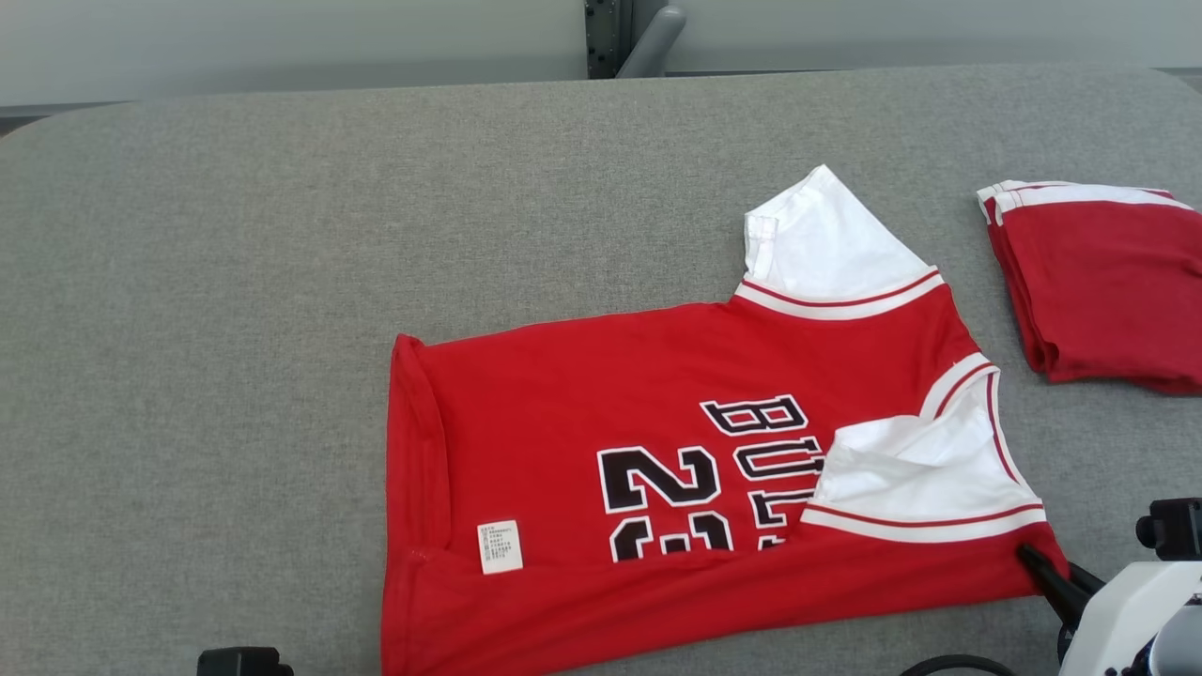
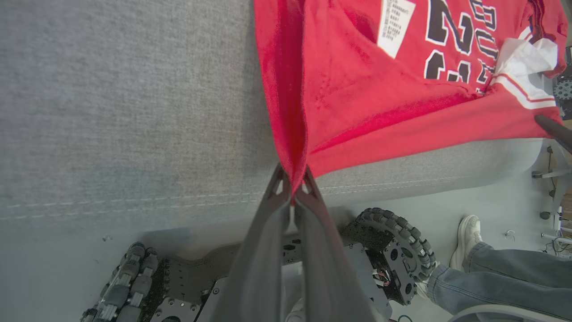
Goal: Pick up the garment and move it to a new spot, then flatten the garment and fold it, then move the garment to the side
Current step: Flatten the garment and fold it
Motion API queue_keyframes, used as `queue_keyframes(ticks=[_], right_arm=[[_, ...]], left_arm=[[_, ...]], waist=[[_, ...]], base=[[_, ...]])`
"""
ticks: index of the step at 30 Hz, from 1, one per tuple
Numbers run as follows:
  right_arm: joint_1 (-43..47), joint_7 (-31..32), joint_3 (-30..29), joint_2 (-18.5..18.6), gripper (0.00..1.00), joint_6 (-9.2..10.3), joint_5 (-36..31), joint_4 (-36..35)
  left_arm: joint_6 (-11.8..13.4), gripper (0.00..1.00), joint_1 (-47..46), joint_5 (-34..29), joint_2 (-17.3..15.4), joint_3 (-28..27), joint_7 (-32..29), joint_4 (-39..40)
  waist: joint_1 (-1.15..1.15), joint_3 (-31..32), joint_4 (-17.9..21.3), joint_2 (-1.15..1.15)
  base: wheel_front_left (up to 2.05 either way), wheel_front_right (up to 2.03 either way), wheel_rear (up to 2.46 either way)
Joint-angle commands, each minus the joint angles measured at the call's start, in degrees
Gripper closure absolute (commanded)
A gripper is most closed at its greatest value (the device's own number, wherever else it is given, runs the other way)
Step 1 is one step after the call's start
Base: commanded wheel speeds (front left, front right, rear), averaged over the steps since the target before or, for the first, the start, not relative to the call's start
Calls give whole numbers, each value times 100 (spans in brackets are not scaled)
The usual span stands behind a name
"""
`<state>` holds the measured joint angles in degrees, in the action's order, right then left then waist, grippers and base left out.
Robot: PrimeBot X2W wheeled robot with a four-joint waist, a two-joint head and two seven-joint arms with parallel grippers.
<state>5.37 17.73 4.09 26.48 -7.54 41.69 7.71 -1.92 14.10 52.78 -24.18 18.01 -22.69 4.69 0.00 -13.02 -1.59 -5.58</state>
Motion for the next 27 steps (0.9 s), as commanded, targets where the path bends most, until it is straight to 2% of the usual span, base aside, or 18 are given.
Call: queue_keyframes(ticks=[1,2,3,8,11,13,16,19,23,27], right_arm=[[75,12,-115,-72,82,11,-302,42],[73,-31,-158,-106,41,11,-468,28],[51,-69,-245,-175,0,11,-604,15],[-60,46,-540,-291,0,7,-907,-278],[-179,268,-692,-249,0,6,-958,-843],[-412,367,-834,-169,0,7,-997,-1269],[-1055,585,-863,-124,0,7,-1166,-1574],[-1979,839,-785,-210,0,7,-1346,-1331],[-3230,1101,-518,-215,0,7,-1741,-556],[-4119,1211,-157,-137,0,7,-2133,246]], left_arm=[[46,100,92,-128,54,45,74,-48],[55,66,103,-146,102,68,115,-37],[69,0,108,-152,119,88,144,-11],[118,0,134,-222,1,62,134,193],[207,0,93,-290,-180,-99,115,513],[281,0,-180,-375,-299,-260,125,744],[381,0,-919,-535,-289,-361,60,806],[365,0,-1929,-656,-99,-162,-150,393],[276,0,-3271,-795,309,152,-371,-526],[146,0,-4167,-911,692,374,-347,-1376]], waist=[[0,-38,40,0],[0,-40,32,0],[0,-42,20,0],[0,-40,-46,0],[0,-141,-99,0],[0,-308,-147,0],[0,-664,-240,0],[0,-1067,-369,0],[0,-1548,-568,0],[0,-1832,-789,0]], base=[[0,0,0],[0,0,0],[0,0,0],[0,0,0],[0,0,0],[0,0,0],[0,0,0],[0,0,0],[0,0,0],[0,0,0]])
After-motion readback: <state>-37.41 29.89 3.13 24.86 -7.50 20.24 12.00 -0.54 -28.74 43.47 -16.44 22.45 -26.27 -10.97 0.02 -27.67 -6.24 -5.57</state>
